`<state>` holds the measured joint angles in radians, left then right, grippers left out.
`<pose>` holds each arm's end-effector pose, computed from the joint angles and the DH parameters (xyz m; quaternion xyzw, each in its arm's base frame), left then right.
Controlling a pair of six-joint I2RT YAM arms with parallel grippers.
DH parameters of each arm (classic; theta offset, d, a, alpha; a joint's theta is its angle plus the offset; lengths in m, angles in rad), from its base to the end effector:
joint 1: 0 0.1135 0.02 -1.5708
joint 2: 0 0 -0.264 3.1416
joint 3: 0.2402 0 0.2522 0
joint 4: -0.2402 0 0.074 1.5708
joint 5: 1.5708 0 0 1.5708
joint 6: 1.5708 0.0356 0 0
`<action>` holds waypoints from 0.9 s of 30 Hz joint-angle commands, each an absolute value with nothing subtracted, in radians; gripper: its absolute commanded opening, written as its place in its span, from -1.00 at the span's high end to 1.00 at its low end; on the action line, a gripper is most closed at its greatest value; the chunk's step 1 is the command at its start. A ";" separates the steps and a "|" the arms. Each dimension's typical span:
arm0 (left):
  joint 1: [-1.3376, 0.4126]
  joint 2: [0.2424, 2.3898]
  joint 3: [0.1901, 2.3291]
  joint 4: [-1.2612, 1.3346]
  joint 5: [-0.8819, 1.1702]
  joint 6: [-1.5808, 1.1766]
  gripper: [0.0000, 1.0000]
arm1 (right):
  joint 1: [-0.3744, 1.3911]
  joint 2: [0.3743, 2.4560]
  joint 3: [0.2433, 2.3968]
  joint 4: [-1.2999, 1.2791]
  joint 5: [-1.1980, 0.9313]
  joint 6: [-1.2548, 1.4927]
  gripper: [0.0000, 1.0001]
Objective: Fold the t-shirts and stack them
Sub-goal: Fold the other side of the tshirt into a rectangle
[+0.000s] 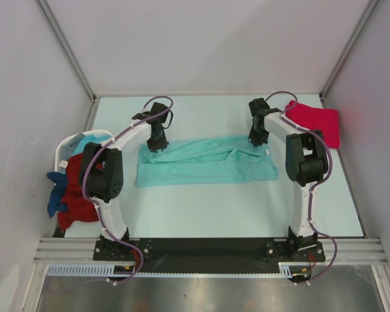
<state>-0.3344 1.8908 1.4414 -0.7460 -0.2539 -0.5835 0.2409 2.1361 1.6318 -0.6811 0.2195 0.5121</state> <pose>0.3709 -0.1194 0.2108 -0.1445 0.9640 0.0295 0.2210 0.4347 0.0988 0.1698 0.1527 0.9638 -0.0300 0.2166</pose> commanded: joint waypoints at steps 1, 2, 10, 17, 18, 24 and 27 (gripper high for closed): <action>-0.336 1.885 1.471 -0.741 -0.242 -0.581 0.44 | 0.253 2.048 1.605 -0.677 0.239 0.520 1.00; -0.336 1.882 1.470 -0.742 -0.241 -0.581 0.44 | 0.261 2.019 1.602 -0.680 0.247 0.520 1.00; -0.337 1.864 1.456 -0.739 -0.229 -0.587 0.44 | 0.313 1.864 1.582 -0.707 0.296 0.515 1.00; -0.344 1.845 1.437 -0.739 -0.222 -0.589 0.44 | 0.339 1.767 1.510 -0.732 0.308 0.525 1.00; -0.345 1.844 1.436 -0.738 -0.222 -0.589 0.45 | 0.342 1.760 1.490 -0.736 0.311 0.528 1.00; -0.350 1.821 1.410 -0.738 -0.219 -0.592 0.45 | 0.382 1.692 1.407 -0.762 0.316 0.543 1.00; -0.350 1.810 1.398 -0.736 -0.219 -0.592 0.45 | 0.411 1.661 1.368 -0.769 0.327 0.557 1.00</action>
<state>-0.3408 1.8812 1.4132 -0.7452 -0.2260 -0.5850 0.3725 1.7451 1.4052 -0.7433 0.2924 0.5308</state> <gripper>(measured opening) 0.276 0.009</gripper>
